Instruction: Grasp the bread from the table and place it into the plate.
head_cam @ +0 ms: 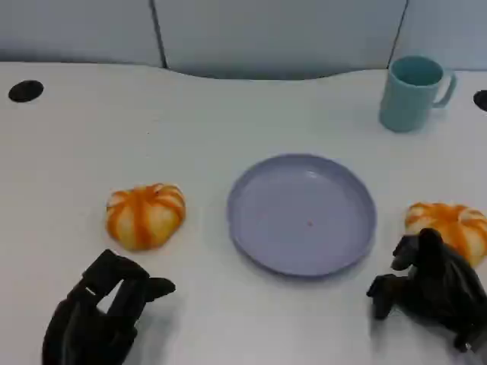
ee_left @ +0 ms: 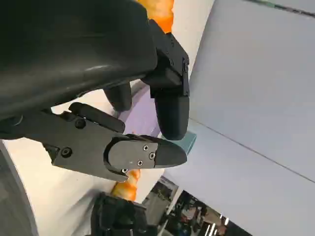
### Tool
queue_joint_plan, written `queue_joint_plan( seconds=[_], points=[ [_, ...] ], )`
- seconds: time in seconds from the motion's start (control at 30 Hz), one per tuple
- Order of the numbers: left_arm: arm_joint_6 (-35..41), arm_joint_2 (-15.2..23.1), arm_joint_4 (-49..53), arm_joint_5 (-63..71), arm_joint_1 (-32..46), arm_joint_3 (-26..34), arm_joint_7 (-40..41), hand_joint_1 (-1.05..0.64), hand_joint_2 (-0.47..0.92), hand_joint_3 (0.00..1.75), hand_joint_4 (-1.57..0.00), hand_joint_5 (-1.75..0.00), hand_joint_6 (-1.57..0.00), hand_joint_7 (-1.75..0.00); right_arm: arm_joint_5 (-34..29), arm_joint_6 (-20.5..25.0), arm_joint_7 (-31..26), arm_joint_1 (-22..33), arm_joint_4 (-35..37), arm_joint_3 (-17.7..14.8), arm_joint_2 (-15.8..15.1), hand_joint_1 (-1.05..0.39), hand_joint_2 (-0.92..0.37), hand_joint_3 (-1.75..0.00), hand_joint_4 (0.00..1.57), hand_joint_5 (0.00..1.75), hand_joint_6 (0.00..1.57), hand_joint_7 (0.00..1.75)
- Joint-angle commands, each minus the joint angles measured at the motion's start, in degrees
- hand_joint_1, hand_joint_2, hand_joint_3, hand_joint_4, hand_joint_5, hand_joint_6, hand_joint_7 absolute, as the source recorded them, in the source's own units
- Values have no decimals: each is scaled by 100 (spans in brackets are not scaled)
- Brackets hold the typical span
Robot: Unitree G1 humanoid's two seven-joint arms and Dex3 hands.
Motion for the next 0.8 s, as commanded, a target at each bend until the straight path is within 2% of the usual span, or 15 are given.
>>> queue_joint_plan(
  seconds=[0.03, 0.8],
  points=[
    [-31, 78, 6, -44, -5, 77, -57, -52, 92, 36, -63, -175, -42, -159, 24, -15, 26, 37, 1, -42, -56, -52, -92, -32, 157, 73, 157, 47],
    [-22, 48, -56, -26, 20, 90, -5, -51, 92, 33, -63, -175, -41, -160, 12, -3, -31, 54, -30, -36, -44, -51, -92, -29, 157, 73, 157, 47]
  ],
)
